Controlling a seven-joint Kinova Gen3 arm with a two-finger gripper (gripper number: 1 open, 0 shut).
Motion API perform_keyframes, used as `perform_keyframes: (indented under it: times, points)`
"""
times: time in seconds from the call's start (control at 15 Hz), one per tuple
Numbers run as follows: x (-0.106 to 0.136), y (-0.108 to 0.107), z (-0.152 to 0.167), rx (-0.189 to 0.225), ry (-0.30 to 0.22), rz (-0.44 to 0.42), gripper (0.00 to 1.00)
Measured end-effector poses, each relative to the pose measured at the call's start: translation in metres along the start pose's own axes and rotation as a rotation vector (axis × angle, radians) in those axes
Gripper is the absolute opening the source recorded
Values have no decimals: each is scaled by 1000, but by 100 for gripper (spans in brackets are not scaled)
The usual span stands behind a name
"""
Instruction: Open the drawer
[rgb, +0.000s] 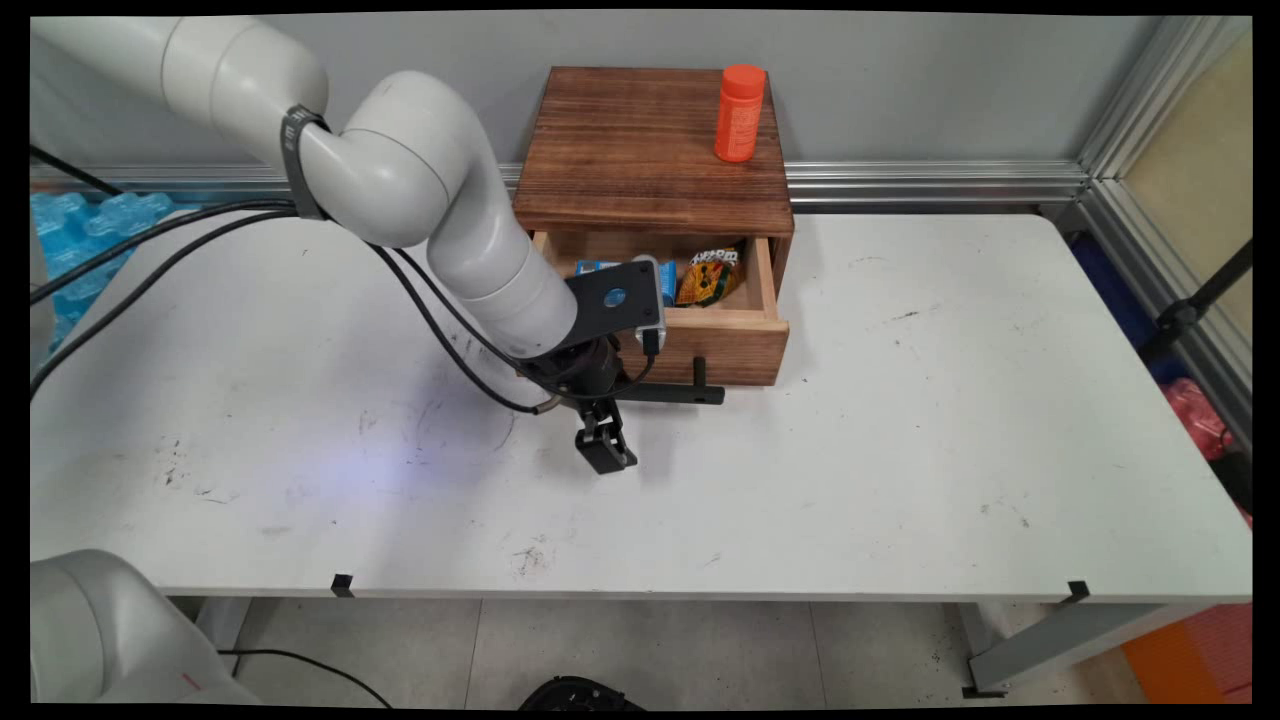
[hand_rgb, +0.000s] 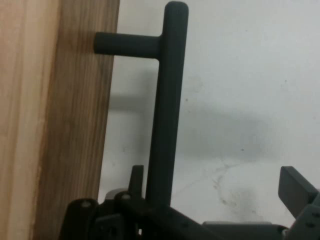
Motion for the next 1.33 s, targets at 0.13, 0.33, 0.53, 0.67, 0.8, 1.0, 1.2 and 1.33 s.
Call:
perform_keyframes:
  times: [0.13,0.33,0.53,0.67,0.8,1.0,1.2,1.33]
  points:
    - [-1,3,-1,-5,-3,-3,100]
    - [-3,9,-3,-14,-8,-6,100]
    - [-5,15,-6,-24,-11,-9,100]
    - [-6,18,-7,-31,-12,-10,100]
    - [-7,22,-8,-37,-14,-12,100]
    - [-8,27,-10,-47,-17,-14,100]
    - [-10,34,-12,-58,-21,-18,100]
    - [-12,38,-13,-65,-23,-20,100]
